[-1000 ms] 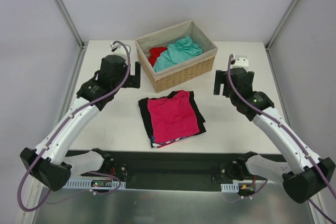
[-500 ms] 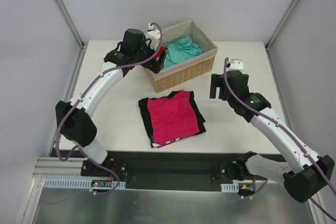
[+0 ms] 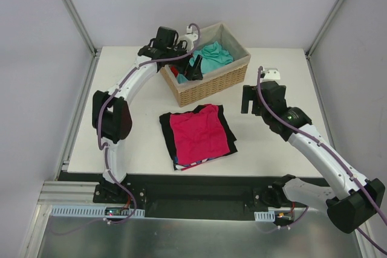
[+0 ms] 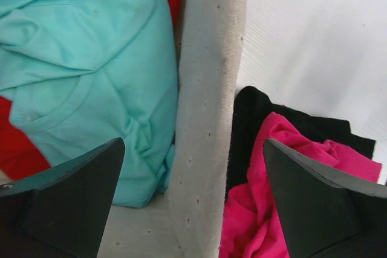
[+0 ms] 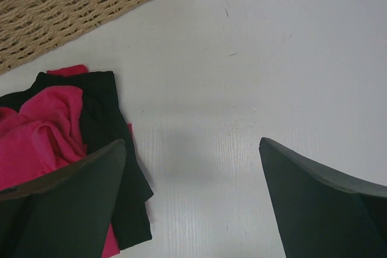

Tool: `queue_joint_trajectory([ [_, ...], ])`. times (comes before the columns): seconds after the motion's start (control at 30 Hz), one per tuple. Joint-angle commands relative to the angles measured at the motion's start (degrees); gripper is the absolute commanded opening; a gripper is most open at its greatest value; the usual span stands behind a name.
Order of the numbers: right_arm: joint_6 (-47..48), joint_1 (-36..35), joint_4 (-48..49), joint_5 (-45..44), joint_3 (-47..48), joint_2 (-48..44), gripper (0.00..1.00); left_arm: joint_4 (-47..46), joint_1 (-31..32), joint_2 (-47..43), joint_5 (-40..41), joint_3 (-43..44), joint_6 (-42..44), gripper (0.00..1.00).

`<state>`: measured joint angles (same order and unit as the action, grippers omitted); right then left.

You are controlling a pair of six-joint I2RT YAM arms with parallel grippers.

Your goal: Fold and stack the t-shirts

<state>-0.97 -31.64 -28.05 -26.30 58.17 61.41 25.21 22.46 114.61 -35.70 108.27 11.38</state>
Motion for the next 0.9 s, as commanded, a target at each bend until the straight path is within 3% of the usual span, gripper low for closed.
queue_joint_trajectory([
  [0.0,0.6,-0.2,2.2,-0.6,-0.5,0.0,0.97,1.7,0.0,1.1,-8.9,5.2,0.1,0.99],
  [0.23,-0.1,-0.3,2.8,0.6,-1.0,1.0,0.96,2.2,0.4,4.4,-13.0,8.2,-0.5,0.99],
  [0.6,-1.0,-0.3,2.7,0.6,-2.3,-0.8,0.97,3.8,0.6,9.6,-6.3,7.7,1.5,0.99],
  [0.77,-1.1,-0.3,2.5,0.2,-2.6,-1.8,0.97,3.8,0.6,12.0,0.4,8.6,0.8,0.98],
  [0.87,-1.1,-0.3,2.2,0.1,-2.8,-2.1,0.96,3.7,0.6,12.6,5.3,8.7,0.4,0.79],
])
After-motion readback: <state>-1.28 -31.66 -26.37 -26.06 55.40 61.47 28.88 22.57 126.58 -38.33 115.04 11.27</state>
